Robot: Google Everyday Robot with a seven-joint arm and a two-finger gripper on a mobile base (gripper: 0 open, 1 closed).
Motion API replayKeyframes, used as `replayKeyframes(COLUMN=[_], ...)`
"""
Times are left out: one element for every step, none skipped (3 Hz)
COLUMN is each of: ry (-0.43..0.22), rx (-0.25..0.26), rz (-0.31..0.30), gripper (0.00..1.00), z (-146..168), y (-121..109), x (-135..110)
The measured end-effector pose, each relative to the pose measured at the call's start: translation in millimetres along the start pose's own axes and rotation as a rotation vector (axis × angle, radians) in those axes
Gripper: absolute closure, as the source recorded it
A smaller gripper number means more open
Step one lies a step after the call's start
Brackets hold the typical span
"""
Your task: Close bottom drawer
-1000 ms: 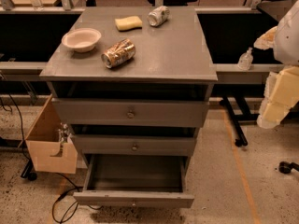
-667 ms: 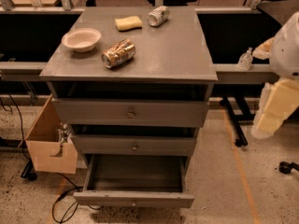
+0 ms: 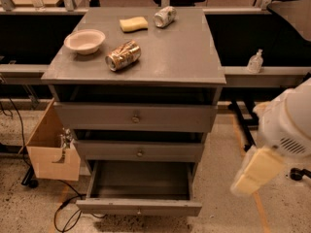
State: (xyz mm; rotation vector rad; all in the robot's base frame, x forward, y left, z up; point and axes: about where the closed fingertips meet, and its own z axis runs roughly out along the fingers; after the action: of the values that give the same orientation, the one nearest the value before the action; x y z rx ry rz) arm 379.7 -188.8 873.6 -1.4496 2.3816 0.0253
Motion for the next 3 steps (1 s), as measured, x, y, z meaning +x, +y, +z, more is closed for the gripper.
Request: replayKeyframes(ry=[-0.010, 0.012, 0.019], rx=[-0.083, -0.164, -0.177], rz=[0.064, 0.128, 0.137], gripper=[0.00, 0.00, 0.00], z=[57, 103, 110], y=[32, 55, 59], x=[18, 36, 40])
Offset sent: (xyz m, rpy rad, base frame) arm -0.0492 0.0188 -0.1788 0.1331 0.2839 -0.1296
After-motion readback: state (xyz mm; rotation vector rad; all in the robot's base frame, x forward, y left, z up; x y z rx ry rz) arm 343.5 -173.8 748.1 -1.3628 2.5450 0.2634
